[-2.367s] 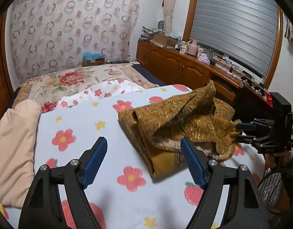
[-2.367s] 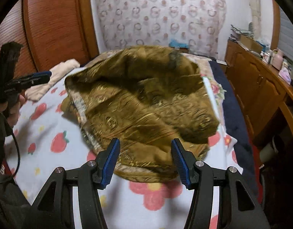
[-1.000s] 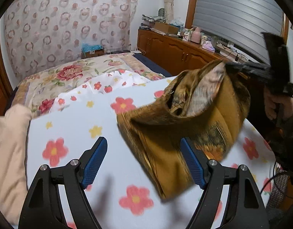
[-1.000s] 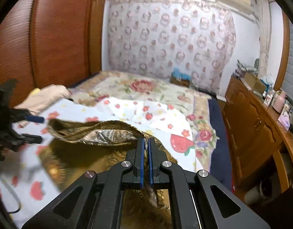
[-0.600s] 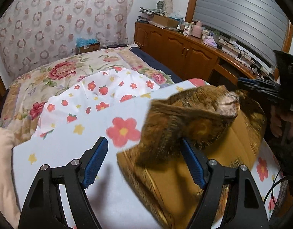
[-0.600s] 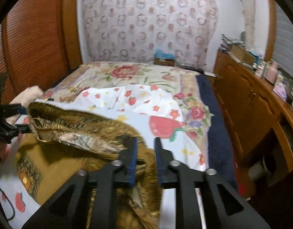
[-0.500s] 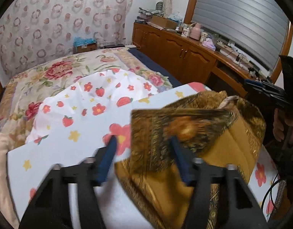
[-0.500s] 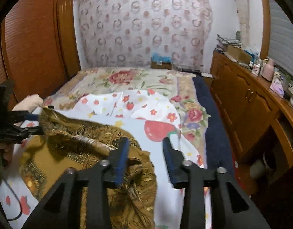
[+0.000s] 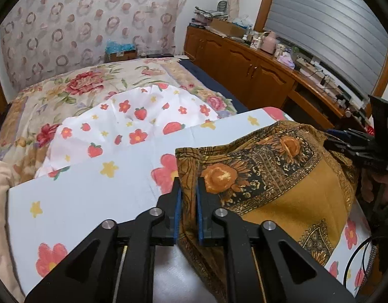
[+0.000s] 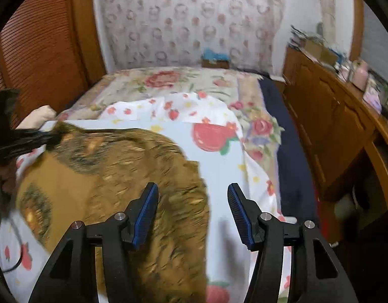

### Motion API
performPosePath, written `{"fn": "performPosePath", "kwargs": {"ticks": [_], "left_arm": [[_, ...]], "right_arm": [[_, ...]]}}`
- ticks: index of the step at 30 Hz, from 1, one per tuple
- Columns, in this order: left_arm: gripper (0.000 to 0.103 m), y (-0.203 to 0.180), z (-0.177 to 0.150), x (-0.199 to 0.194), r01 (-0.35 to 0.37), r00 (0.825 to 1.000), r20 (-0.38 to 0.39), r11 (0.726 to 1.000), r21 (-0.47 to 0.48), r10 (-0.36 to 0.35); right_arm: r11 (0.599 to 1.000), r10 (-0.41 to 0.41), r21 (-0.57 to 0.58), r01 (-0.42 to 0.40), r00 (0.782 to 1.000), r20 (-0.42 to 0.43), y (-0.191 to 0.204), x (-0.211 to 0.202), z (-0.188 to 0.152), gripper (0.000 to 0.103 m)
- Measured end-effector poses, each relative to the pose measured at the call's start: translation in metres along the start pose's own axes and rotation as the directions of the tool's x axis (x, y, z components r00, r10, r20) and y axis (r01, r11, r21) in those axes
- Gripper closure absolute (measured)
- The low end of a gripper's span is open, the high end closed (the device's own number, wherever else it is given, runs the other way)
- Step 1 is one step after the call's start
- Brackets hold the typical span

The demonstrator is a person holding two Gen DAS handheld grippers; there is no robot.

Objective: Fold small clothes

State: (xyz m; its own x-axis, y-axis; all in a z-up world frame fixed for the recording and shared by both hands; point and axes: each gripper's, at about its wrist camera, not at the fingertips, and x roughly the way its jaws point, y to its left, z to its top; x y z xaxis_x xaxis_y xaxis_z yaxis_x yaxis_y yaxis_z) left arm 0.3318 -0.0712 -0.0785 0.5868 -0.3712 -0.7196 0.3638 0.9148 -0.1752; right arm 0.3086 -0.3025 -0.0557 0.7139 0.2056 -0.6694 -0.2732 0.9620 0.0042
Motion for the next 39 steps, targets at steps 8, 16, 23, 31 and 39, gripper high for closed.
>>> {"fn": "performPosePath", "kwargs": {"ticks": [8, 16, 23, 31, 39], "left_arm": [[0.056, 0.001, -0.013, -0.011, -0.003, 1.000, -0.030, 1.000, 0.022, 0.004], [0.056, 0.009, -0.022, 0.001, 0.048, 0.995, -0.082, 0.997, -0.060, -0.052], [0.057, -0.003, -0.023, 0.003, 0.095, 0.991, -0.095, 0.995, -0.021, -0.097], [0.094, -0.009, -0.020, -0.017, 0.141, 0.989, -0.031, 0.990, -0.021, -0.142], [0.095, -0.024, -0.024, -0.101, 0.118, 0.983, 0.135, 0.991, 0.070, -0.127]], "right_arm": [[0.999, 0.047, -0.015, -0.047, 0.999, -0.021, -0.001, 0.008, -0.001, 0.034], [0.994, 0.103, 0.048, -0.100, 0.993, -0.056, -0.011, 0.016, 0.001, 0.033], [0.982, 0.187, 0.011, -0.187, 0.980, -0.070, -0.005, 0.018, 0.000, 0.046], [0.969, 0.248, -0.021, -0.248, 0.969, -0.016, -0.009, 0.002, -0.003, 0.087], [0.965, 0.257, -0.095, -0.243, 0.949, 0.184, 0.020, -0.057, 0.010, 0.089]]}}
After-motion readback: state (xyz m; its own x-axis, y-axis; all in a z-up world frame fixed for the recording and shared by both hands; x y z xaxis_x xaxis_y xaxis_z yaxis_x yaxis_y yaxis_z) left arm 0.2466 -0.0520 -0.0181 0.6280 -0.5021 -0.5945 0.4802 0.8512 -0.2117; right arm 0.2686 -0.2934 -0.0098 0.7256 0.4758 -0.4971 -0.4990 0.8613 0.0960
